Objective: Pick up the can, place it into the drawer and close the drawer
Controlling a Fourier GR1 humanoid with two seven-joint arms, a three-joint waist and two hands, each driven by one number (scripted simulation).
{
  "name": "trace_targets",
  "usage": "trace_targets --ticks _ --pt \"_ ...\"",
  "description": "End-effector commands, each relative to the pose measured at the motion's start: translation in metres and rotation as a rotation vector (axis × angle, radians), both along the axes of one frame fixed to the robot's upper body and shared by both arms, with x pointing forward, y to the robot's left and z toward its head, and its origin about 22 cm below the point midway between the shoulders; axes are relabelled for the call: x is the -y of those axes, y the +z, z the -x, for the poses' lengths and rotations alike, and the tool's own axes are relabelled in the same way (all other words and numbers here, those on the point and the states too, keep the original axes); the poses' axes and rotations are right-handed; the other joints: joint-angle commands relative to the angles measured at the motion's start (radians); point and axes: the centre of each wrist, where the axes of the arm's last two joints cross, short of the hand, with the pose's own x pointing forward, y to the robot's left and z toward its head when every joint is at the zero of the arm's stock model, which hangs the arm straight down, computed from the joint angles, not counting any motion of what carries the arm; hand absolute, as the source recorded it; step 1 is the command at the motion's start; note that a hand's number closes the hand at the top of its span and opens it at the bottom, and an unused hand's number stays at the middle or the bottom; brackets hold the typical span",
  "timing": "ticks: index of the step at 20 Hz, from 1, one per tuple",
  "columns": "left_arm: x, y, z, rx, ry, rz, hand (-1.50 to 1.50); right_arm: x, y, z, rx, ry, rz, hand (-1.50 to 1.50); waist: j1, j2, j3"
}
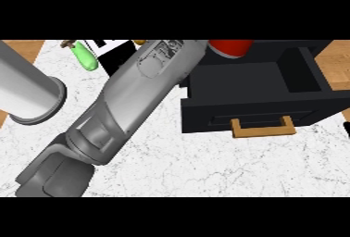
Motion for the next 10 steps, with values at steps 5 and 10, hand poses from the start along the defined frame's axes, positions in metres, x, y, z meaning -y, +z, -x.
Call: trace_targets --ticks 5,10 --pt "0.001 -0.03 -0.001 -0.019 0.016 -0.023 1.5 -0.007 -0.005 -0.015 0.007 0.01 -0.002 -1.5 -0.014 0.003 0.001" --pt "0.007 -0.028 -0.002 0.023 0.06 -0.081 1.5 -0.008 0.008 -0.021 0.018 0.016 0.017 -1.5 -0.03 0.008 0.001"
